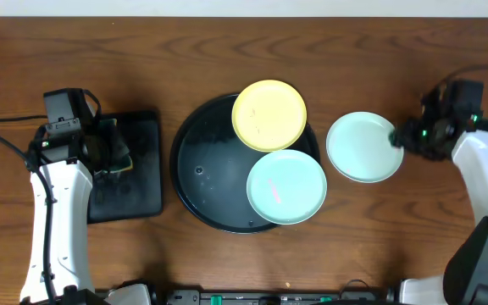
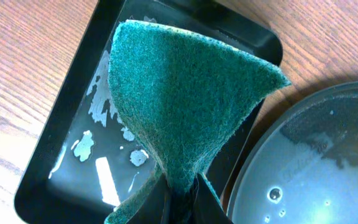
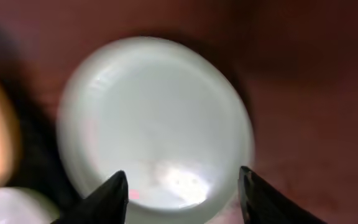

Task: Clean dirty plates on tray and stack at the side
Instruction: 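Move right gripper back and grip the other mint-green plate's rim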

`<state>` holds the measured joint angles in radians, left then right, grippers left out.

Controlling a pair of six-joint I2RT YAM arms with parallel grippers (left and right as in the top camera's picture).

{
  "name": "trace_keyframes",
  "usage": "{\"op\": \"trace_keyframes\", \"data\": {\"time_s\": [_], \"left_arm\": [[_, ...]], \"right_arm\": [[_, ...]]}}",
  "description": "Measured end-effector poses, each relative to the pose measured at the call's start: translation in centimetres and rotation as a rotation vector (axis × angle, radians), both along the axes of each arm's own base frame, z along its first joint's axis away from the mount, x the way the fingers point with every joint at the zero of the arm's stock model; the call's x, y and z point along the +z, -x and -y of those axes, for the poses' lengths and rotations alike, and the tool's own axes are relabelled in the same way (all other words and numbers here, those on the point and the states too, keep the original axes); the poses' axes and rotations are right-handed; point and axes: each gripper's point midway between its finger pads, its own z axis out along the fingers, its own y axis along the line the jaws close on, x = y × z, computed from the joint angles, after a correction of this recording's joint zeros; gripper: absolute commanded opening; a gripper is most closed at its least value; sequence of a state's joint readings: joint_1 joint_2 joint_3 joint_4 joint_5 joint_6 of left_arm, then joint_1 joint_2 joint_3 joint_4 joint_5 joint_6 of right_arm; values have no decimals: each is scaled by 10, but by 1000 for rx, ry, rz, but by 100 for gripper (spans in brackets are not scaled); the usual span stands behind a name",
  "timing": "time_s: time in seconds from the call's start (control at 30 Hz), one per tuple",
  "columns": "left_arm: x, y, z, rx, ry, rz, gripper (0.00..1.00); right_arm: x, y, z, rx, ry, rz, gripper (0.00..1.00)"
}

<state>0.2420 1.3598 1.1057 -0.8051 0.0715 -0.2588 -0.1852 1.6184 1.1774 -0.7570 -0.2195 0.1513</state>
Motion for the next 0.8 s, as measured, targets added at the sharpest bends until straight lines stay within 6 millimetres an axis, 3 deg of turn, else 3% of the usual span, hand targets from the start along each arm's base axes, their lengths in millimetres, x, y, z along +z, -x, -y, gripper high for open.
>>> {"op": "trace_keyframes", "data": {"time_s": [0.17,0.27,0.43,0.63,0.8], "left_arm": [[0,0,0,0,0,1,8],[0,0,0,0,0,1,8],[0,0,0,0,0,1,7],[0,0,0,0,0,1,8],[0,0,0,0,0,1,7]], "right_arm": [[53,-39,-51,167,-12,167,55],[58,-42,-85,253,-29,197,54],[44,-3,-130,372,-82,55,54],[29,51,-143,398,-107,-170,52],[21,63,-152,427,-86,-208,49]]}}
